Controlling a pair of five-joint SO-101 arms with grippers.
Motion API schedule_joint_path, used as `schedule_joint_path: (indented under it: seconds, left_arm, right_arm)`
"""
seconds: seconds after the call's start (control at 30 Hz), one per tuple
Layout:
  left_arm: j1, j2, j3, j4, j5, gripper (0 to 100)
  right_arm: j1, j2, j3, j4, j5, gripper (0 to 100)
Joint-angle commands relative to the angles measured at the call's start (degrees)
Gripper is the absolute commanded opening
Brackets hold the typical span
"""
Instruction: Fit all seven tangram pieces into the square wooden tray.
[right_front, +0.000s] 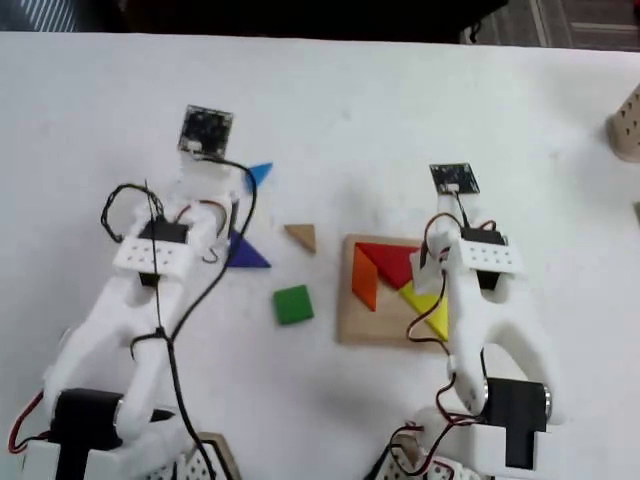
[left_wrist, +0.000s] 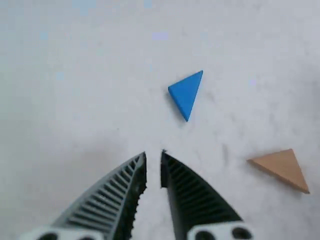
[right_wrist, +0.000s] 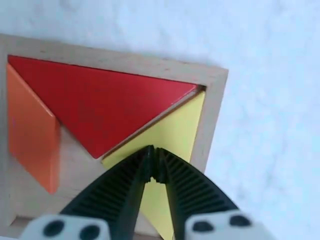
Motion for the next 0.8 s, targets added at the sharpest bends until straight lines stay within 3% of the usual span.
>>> schedule_joint_path:
  seconds: [0.0,0.2,0.37,0.77]
  left_arm:
    - [3.3,-0.75,-0.7,5.36,4.4,18]
    - [3.38,-0.31,-0.62,8.88,13.63,26]
    - [3.74,0.4,-1.05,8.7,13.98,26]
    - [3.56,16.57,-12.57,9.67,13.98,26]
  right_arm:
    - [0.66,-2.15,0.09,-0.84,0.79,1.8]
    - [0.48,-2.15,0.09,-0.84,0.79,1.8]
    - [0.31,-2.15,0.09,-0.84,0.79,1.8]
    - [0.22,-2.15,0.09,-0.84,0.88,2.0]
